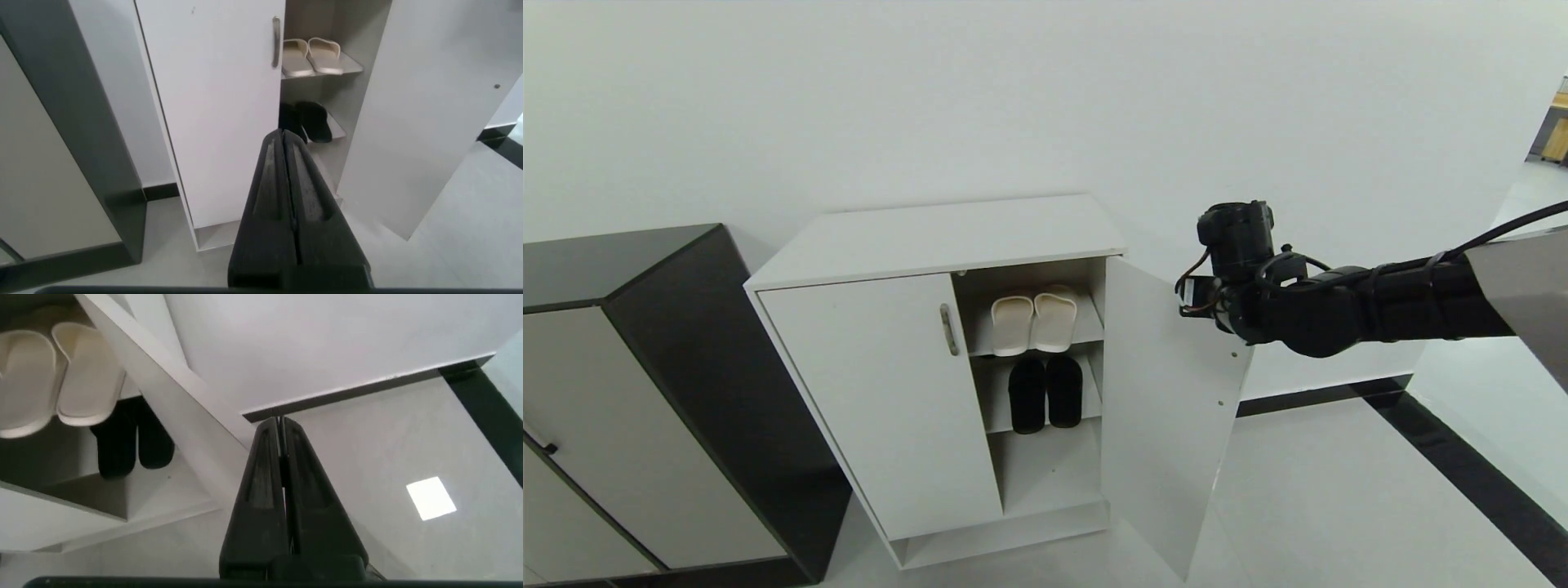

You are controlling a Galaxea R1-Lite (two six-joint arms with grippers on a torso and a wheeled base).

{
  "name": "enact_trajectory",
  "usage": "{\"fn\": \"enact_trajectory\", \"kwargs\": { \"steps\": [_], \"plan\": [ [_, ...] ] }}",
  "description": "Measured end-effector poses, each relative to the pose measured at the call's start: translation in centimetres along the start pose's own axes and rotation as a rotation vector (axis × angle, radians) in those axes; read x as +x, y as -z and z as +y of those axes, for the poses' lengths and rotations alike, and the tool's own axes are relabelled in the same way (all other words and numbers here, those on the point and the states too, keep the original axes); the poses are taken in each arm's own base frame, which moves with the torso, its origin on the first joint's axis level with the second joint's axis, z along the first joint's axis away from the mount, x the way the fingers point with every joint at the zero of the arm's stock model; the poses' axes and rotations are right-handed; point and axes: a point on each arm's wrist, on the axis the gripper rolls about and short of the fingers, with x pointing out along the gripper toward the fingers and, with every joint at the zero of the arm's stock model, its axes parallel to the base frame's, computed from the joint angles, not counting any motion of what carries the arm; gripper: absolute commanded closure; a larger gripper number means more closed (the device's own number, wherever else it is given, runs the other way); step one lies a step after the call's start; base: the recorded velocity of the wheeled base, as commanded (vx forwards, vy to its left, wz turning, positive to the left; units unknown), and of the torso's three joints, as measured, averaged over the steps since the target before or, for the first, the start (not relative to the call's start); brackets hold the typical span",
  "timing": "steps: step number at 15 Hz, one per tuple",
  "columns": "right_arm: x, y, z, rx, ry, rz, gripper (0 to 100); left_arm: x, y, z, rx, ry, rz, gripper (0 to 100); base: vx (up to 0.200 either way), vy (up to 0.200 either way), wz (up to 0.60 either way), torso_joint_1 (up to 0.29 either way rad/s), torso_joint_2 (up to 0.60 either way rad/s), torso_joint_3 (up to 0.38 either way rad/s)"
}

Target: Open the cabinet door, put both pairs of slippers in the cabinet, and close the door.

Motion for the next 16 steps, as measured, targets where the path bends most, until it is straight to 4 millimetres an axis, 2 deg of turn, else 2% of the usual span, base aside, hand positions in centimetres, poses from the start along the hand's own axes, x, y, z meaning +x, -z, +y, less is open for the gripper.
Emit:
{"fn": "enact_trajectory", "kwargs": {
  "steps": [3, 6, 10, 12, 16],
  "plan": [
    [-0.3, 0.6, 0.2, -0.012, -0.005, 0.013, 100, 0.0, 0.0, 0.0, 0.001, 0.0, 0.0, 100, 0.0, 0.0, 0.0, 0.0, 0.0, 0.0],
    [-1.8, 1.1, 1.1, -0.025, -0.039, 0.027, 100, 0.0, 0.0, 0.0, 0.001, 0.0, 0.0, 100, 0.0, 0.0, 0.0, 0.0, 0.0, 0.0],
    [-7.3, 1.9, 4.4, -0.056, -0.172, 0.028, 100, 0.0, 0.0, 0.0, 0.001, 0.0, 0.0, 100, 0.0, 0.0, 0.0, 0.0, 0.0, 0.0],
    [-9.7, 2.2, 5.4, -0.062, -0.234, 0.025, 100, 0.0, 0.0, 0.0, 0.001, 0.001, 0.0, 100, 0.0, 0.0, 0.0, 0.0, 0.0, 0.0],
    [-11.7, 3.1, 6.2, -0.084, -0.313, 0.023, 100, 0.0, 0.0, 0.0, 0.001, 0.0, 0.0, 100, 0.0, 0.0, 0.0, 0.0, 0.0, 0.0]
  ]
}}
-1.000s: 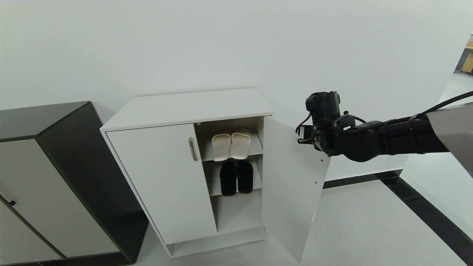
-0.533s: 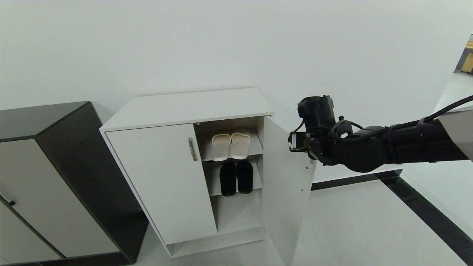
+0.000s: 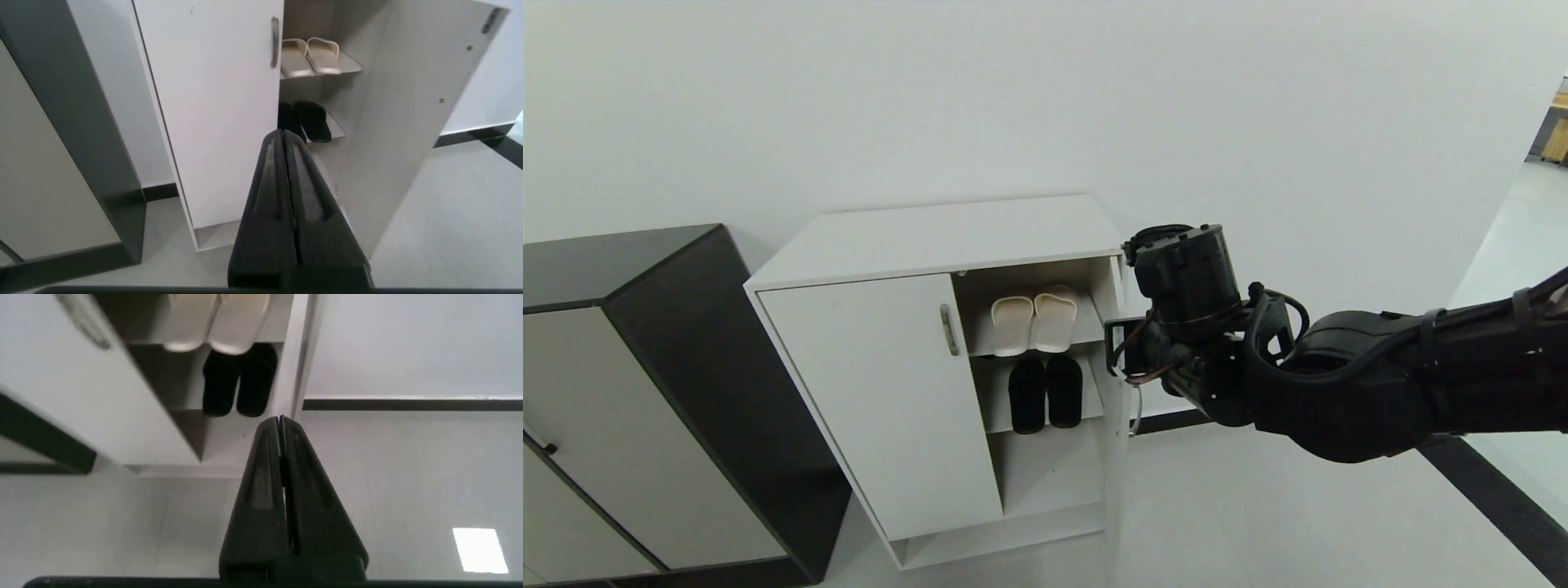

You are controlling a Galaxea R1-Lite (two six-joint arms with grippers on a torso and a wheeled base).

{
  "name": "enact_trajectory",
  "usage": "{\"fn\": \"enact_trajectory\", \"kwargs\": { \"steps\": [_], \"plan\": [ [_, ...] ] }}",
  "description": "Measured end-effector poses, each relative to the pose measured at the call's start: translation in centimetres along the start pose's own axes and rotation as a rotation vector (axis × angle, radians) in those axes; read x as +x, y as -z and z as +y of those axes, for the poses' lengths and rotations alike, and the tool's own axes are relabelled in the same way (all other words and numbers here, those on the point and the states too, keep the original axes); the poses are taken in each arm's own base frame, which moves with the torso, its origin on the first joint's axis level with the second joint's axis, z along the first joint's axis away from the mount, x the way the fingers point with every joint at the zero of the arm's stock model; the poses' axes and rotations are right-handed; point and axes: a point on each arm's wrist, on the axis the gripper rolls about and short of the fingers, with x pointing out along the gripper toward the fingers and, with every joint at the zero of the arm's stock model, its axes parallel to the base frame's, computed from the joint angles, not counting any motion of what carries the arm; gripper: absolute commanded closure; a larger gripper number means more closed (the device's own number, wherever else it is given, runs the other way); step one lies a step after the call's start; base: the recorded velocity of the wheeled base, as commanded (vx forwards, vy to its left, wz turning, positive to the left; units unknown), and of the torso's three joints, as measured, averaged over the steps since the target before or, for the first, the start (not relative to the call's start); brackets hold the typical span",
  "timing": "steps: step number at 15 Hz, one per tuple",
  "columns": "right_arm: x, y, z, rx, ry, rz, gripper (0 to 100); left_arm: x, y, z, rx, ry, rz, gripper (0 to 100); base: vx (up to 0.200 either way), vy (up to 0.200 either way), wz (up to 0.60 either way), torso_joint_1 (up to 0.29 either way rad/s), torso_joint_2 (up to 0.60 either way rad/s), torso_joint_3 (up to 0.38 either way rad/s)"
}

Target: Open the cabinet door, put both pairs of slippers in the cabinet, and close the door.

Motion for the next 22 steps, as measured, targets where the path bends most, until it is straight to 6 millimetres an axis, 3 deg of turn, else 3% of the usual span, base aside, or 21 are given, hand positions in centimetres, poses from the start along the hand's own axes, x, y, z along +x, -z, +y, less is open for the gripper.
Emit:
{"fn": "enact_trajectory", "kwargs": {
  "steps": [4, 9, 17, 22],
  "plan": [
    [-0.3, 0.7, 0.1, -0.02, -0.008, 0.018, 100, 0.0, 0.0, 0.0, 0.0, 0.001, 0.0, 100, 0.0, 0.0, 0.0, 0.0, 0.0, 0.0],
    [-0.5, 0.9, 0.1, -0.022, -0.011, 0.017, 100, 0.0, 0.0, 0.0, 0.0, 0.001, 0.0, 100, 0.0, 0.0, 0.6, 0.005, 0.0, 0.002],
    [-0.5, 1.4, -0.1, -0.019, -0.028, -0.046, 100, 0.0, 0.0, 0.0, 0.0, 0.001, 0.001, 100, 0.0, 0.0, 0.0, 0.0, 0.0, 0.0],
    [-2.8, 4.0, -2.2, -0.051, -0.154, 0.036, 100, 0.0, 0.0, 0.0, 0.0, 0.0, 0.0, 100, 0.0, 0.0, 0.0, 0.0, 0.0, 0.0]
  ]
}}
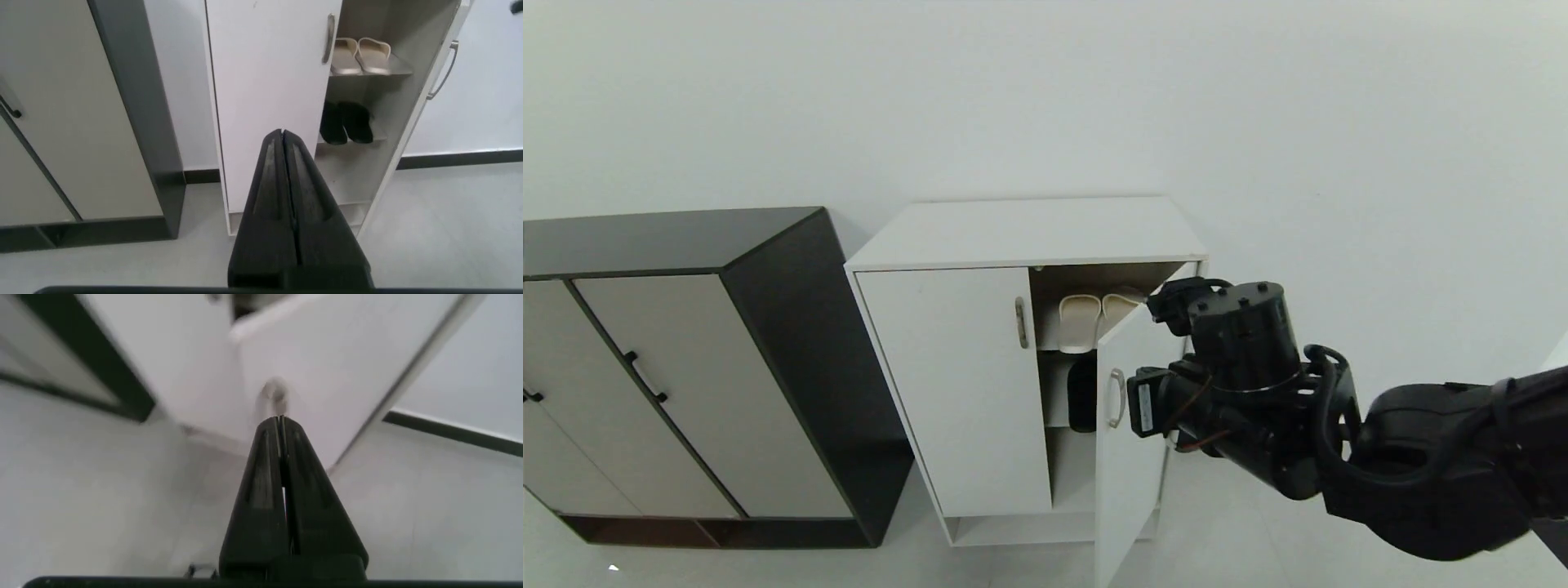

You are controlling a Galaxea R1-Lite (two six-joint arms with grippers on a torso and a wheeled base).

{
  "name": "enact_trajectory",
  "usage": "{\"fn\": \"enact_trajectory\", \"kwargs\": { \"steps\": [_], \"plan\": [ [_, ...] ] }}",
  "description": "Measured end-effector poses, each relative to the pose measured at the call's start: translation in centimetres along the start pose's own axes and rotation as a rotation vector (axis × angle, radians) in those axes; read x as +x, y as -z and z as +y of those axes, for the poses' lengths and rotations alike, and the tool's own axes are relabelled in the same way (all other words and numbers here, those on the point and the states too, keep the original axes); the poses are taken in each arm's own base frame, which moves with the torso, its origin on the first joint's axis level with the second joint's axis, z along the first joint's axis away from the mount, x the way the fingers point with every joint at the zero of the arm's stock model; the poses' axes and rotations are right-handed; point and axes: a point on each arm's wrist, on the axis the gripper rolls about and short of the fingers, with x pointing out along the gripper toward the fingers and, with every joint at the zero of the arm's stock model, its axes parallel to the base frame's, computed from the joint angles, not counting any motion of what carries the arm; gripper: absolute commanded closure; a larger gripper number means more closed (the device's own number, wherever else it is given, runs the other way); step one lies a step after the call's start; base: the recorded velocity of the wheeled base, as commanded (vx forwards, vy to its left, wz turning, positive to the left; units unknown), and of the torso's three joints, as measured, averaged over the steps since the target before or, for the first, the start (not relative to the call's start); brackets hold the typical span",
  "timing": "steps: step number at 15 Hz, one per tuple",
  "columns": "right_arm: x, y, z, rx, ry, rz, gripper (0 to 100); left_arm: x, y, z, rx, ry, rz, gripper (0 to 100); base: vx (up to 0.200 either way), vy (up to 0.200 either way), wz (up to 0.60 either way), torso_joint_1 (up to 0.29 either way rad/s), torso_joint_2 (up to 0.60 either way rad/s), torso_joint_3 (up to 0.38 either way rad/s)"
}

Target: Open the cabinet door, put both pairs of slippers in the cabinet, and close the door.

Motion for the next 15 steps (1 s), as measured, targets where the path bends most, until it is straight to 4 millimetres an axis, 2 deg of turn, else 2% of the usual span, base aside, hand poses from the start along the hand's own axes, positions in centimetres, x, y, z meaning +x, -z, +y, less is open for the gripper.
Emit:
{"fn": "enact_trajectory", "kwargs": {
  "steps": [2, 5, 8, 13, 15],
  "plan": [
    [-1.0, 1.1, -1.1, 0.003, -0.068, 0.005, 100, 0.0, 0.0, 0.0, -0.001, -0.001, 0.0, 100, 0.0, 0.0, 0.0, 0.0, 0.0, 0.0],
    [-1.3, 2.6, -3.0, 0.017, -0.071, -0.017, 100, 0.0, 0.0, 0.0, 0.0, 0.0, 0.0, 100, 0.2, 0.0, 0.0, -0.011, 0.0, 0.002],
    [-1.5, 3.9, -3.7, 0.011, -0.053, 0.016, 100, 0.0, 0.0, 0.0, 0.0, 0.001, 0.0, 100, 0.2, 0.0, 0.0, 0.009, 0.0, 0.001],
    [-1.6, 4.5, -4.0, 0.02, -0.064, -0.003, 100, 0.0, 0.0, 0.0, 0.0, 0.001, 0.0, 100, 0.0, 0.0, 0.0, 0.0, 0.0, 0.0],
    [-0.9, 4.4, -3.8, 0.034, -0.085, -0.042, 100, 0.0, 0.0, 0.0, 0.0, 0.002, 0.0, 100, 0.0, 0.0, 0.0, 0.0, 0.0, 0.0]
  ]
}}
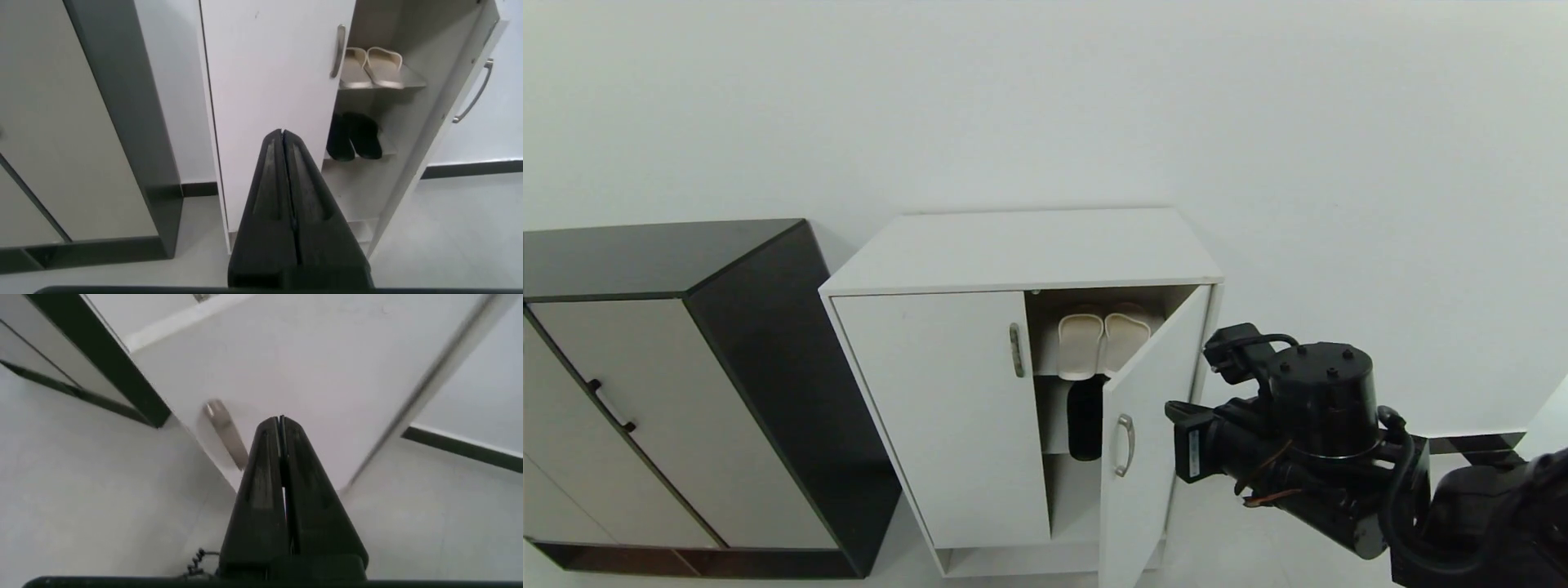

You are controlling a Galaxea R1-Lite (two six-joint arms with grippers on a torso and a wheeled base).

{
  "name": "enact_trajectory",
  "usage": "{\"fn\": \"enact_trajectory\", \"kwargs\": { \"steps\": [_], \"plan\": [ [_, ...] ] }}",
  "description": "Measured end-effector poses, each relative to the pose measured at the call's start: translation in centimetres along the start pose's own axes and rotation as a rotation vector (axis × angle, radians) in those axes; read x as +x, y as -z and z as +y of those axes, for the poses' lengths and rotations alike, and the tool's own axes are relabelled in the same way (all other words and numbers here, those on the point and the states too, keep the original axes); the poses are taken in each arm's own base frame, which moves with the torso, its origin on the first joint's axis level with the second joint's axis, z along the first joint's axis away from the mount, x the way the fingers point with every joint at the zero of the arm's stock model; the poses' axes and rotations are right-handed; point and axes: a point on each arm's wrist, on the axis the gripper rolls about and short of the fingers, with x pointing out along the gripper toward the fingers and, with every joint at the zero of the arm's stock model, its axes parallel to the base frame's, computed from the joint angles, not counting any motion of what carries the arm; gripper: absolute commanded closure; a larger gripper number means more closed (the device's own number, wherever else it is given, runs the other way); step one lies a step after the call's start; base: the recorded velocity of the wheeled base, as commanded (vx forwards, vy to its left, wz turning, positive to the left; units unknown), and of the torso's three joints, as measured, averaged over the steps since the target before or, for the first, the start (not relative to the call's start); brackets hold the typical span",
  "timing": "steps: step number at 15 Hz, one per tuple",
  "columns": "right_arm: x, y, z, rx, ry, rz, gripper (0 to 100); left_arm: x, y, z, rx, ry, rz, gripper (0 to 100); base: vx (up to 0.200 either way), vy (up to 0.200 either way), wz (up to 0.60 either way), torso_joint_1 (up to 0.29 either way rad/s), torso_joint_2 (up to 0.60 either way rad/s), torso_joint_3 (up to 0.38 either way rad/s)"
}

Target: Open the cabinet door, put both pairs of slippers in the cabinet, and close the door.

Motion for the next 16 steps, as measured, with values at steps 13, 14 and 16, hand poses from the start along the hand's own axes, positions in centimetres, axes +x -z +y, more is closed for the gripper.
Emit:
{"fn": "enact_trajectory", "kwargs": {
  "steps": [13, 14, 16],
  "plan": [
    [9.1, 1.7, 0.3, -0.012, 0.019, -0.04, 100, 0.0, 0.0, 0.0, 0.001, 0.0, 0.0, 100, 0.0, 0.0, 0.0, 0.0, 0.0, 0.0],
    [9.8, 1.6, 0.4, -0.011, 0.016, -0.049, 100, 0.0, 0.0, 0.0, 0.001, 0.0, 0.0, 100, 0.0, 0.0, 0.0, 0.0, 0.0, 0.0],
    [10.8, 1.6, 0.6, -0.008, 0.011, -0.057, 100, 0.0, 0.0, 0.0, 0.001, 0.0, 0.0, 100, 0.0, 0.0, 0.0, 0.0, 0.0, 0.0]
  ]
}}
